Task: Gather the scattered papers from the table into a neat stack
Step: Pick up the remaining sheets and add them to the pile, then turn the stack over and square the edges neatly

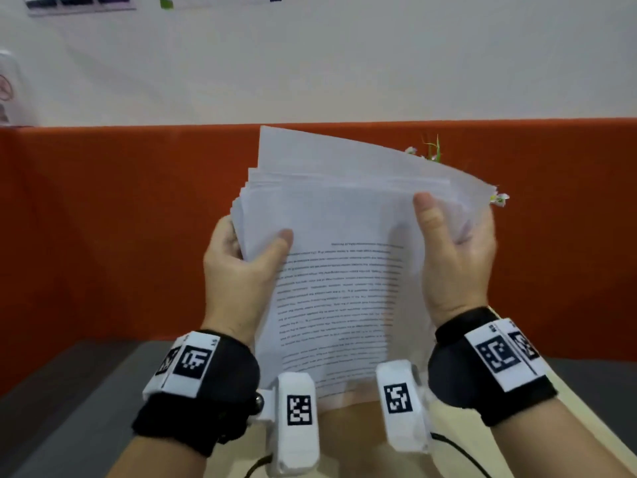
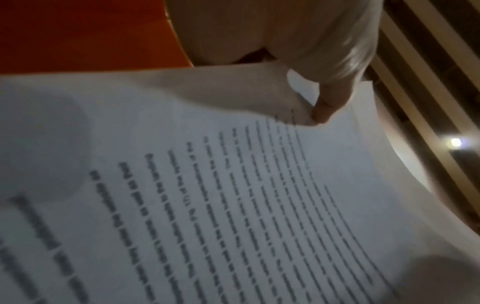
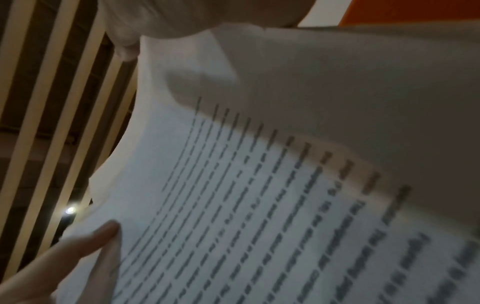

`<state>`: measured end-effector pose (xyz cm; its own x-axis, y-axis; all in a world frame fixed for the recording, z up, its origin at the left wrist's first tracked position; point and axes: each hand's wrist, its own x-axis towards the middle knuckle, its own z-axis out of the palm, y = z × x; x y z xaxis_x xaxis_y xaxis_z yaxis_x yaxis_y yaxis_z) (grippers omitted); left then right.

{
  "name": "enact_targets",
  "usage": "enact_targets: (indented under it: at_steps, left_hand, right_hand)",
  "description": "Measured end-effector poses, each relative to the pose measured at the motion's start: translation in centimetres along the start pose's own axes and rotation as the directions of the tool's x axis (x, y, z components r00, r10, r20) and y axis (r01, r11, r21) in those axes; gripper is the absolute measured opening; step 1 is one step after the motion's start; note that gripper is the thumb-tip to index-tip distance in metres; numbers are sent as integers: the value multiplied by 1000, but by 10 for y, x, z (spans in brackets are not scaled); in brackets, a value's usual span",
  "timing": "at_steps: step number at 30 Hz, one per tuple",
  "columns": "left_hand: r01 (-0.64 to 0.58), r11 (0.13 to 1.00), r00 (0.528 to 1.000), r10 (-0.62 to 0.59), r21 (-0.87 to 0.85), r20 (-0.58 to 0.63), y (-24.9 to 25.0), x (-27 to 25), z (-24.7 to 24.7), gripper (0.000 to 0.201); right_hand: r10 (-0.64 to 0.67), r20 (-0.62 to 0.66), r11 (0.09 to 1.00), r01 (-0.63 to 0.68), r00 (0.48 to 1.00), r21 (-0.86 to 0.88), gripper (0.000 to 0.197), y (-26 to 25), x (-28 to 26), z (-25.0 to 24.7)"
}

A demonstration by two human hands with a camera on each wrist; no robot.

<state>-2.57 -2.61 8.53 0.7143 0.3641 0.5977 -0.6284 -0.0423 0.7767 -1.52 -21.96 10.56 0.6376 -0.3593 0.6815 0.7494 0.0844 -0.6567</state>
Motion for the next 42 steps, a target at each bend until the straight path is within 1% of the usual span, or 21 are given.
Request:
enact_targets:
  at_steps: [2,6,11,12,15,18,19,21,22,24,25,26,28,30,33,36,38,39,40,41,42]
  left_hand:
    - [-31,999,997,32,18,-65,-1,0,-1,27]
    - [-27,986,998,36,165,-51,-8,-10,9,22]
    - [-120,950,979,161,288,-122,8,3,26,16]
    - [-125,944,976,173,306,-134,12,4,28,22]
    - [-105,946,975,159,307,-156,13,1,29,56]
    - [-85,952,986,123,296,-111,10,-3,24,81]
    - [-111,948,986,143,298,-85,10,-2,22,88]
    - [-193,925,976,216,328,-35,14,4,21,95]
    - [-230,905,968,250,359,-10,17,9,21,95]
    - [-295,837,951,305,461,54,23,18,21,86]
    - [-334,793,938,333,509,98,25,22,20,79]
    - [-367,750,925,356,550,133,27,26,20,69]
    - [-404,694,908,385,595,167,30,31,16,52]
    - [-412,673,906,376,614,195,31,34,14,51]
    - [-414,646,905,369,641,213,32,35,12,47]
    - [-418,657,903,375,627,210,31,35,9,53]
    - [-404,661,911,352,632,214,33,35,6,47]
    - [-378,681,922,335,627,192,32,35,4,49]
    - [-339,727,938,311,597,154,29,36,1,55]
    - [-270,803,961,257,531,101,26,36,-1,61]
    - [-165,890,986,163,424,43,20,34,-3,62]
  right_hand:
    - [-39,-25,999,39,999,5,37,-2,1,-2]
    - [-36,42,991,41,998,-124,37,1,-5,8]
    - [-134,-3,981,133,991,-144,34,-17,15,30]
    - [-148,-6,978,146,989,-149,34,-19,17,31]
    - [-130,-17,966,122,991,-228,39,-14,14,28]
    - [-89,-27,959,79,996,-272,48,-8,10,21]
    - [-76,-19,959,68,997,-274,45,-7,11,19]
    - [-79,-10,958,73,997,-277,23,-11,15,20]
    - [-76,-16,960,69,997,-271,18,-15,18,20]
    - [-58,-12,965,53,998,-255,39,-17,24,21]
    - [-47,-18,966,41,999,-254,44,-17,27,20]
    - [-39,-29,962,30,999,-270,44,-17,31,20]
    - [-9,-21,955,3,1000,-295,32,-16,36,19]
    - [8,-21,954,-14,1000,-298,22,-15,39,20]
    - [27,-17,966,-30,999,-258,16,-16,38,22]
    - [51,-15,972,-53,999,-227,22,-17,33,20]
    - [91,-1,979,-90,996,-183,29,-14,25,14]
    - [123,23,982,-119,992,-146,35,-11,19,9]
    - [158,59,982,-151,986,-114,41,-8,12,4]
    - [189,101,979,-179,977,-100,48,-2,5,-2]
    - [223,131,972,-209,966,-109,52,5,-3,-7]
